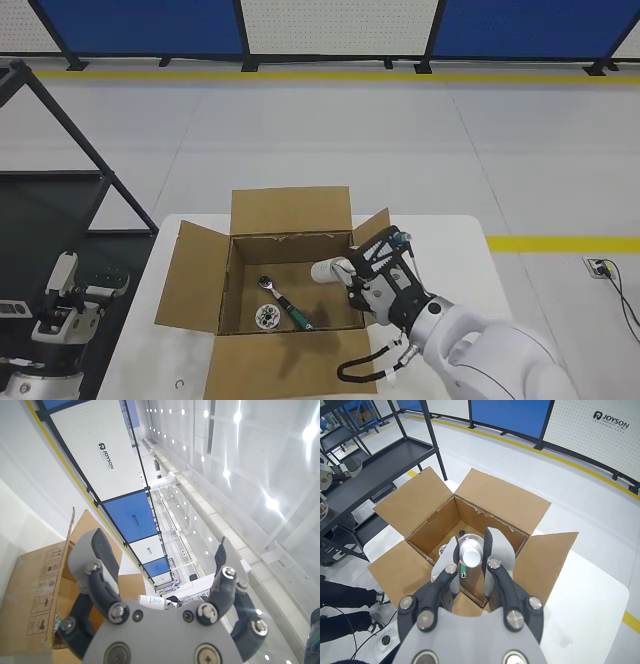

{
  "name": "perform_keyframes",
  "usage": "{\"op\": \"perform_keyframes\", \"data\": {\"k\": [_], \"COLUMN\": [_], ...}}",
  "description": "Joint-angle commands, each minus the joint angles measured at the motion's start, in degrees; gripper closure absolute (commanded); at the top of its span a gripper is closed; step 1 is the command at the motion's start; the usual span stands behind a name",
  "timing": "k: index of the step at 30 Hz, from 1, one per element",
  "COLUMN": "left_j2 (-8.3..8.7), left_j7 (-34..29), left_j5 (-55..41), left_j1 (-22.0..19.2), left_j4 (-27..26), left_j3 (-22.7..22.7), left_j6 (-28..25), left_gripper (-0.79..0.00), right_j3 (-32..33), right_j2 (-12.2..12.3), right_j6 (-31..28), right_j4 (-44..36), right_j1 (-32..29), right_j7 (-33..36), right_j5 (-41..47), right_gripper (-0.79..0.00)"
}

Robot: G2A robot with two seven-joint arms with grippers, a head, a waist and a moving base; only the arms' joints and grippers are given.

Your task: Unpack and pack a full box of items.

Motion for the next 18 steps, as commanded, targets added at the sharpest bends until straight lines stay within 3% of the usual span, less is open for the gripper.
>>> {"op": "perform_keyframes", "data": {"k": [1, 6, 12, 18], "left_j2": [0.00, 0.00, 0.00, 0.00], "left_j7": [0.0, 0.0, 0.0, 0.0], "left_j5": [0.0, 0.0, 0.0, 0.0], "left_j1": [0.0, 0.0, 0.0, 0.0], "left_j4": [0.0, 0.0, 0.0, 0.0], "left_j3": [0.0, 0.0, 0.0, 0.0], "left_j6": [0.0, 0.0, 0.0, 0.0], "left_gripper": [-0.785, -0.785, -0.785, -0.785], "right_j3": [-0.3, 1.0, 4.8, 13.0], "right_j2": [0.0, 0.3, 0.1, 0.5], "right_j6": [-1.5, -4.4, -6.9, -5.0], "right_j4": [-1.0, -8.7, -8.8, -8.8], "right_j1": [-0.7, 0.2, 8.9, 15.7], "right_j7": [-1.6, -0.2, 0.1, 6.3], "right_j5": [-0.3, -1.8, 0.6, 1.6], "right_gripper": [0.000, 0.000, 0.000, 0.000]}}
